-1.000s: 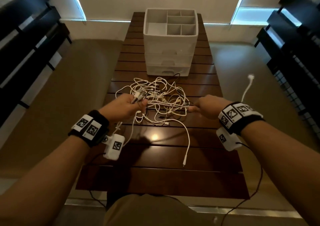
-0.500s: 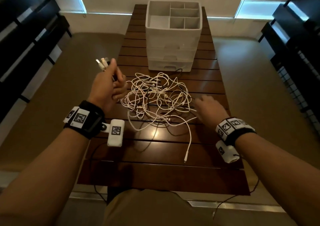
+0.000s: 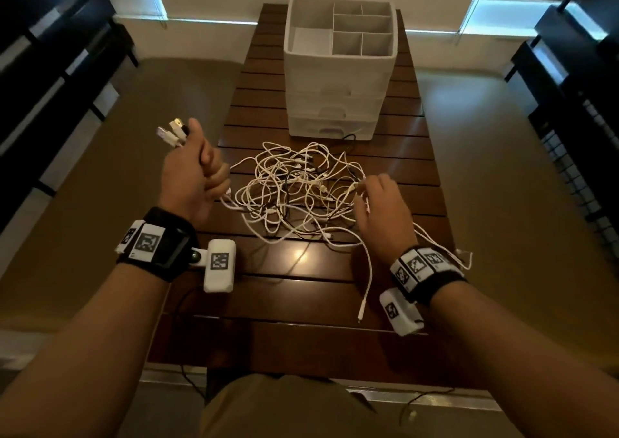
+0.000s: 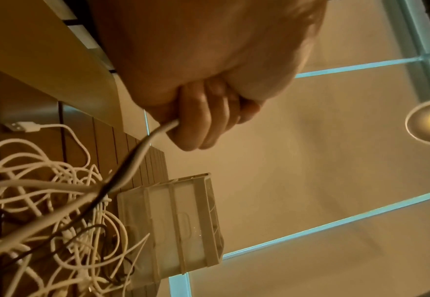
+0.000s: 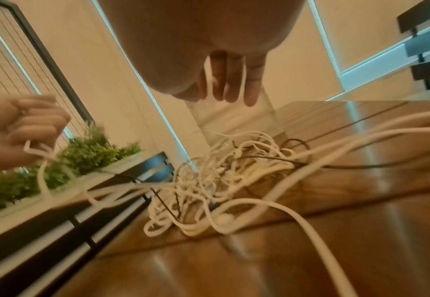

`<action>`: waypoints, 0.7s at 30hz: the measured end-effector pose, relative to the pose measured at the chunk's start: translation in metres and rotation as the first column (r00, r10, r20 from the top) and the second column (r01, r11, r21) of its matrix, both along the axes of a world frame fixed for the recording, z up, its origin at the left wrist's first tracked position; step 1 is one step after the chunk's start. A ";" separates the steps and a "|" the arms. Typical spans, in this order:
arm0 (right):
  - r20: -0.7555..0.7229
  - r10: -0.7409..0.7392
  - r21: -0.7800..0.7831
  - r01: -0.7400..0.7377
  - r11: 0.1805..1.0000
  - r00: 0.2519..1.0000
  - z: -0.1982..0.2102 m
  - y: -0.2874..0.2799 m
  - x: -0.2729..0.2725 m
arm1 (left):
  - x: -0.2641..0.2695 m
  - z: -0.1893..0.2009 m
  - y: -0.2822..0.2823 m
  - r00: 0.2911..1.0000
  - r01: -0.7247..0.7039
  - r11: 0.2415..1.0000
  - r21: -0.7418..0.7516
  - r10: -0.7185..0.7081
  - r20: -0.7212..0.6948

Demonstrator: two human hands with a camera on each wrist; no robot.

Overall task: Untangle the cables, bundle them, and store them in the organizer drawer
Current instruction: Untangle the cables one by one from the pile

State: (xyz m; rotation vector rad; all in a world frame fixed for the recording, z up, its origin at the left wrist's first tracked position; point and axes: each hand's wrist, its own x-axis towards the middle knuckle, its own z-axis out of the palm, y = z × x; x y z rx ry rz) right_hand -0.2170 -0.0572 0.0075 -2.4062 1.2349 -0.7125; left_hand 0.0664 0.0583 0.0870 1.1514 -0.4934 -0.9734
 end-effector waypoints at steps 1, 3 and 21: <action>0.038 0.070 0.013 -0.070 0.997 0.997 0.004 -0.005 0.012 | -0.001 0.000 0.003 0.998 0.049 0.999 0.010 -0.048 -0.029; 0.096 0.159 0.119 -0.170 0.978 0.983 0.007 -0.015 0.035 | -0.002 0.002 0.011 0.980 0.165 0.986 0.009 -0.163 -0.115; -0.456 0.420 0.378 -0.256 0.889 0.785 -0.049 -0.007 0.094 | -0.028 -0.022 0.008 0.929 0.283 0.949 0.135 -0.237 -0.285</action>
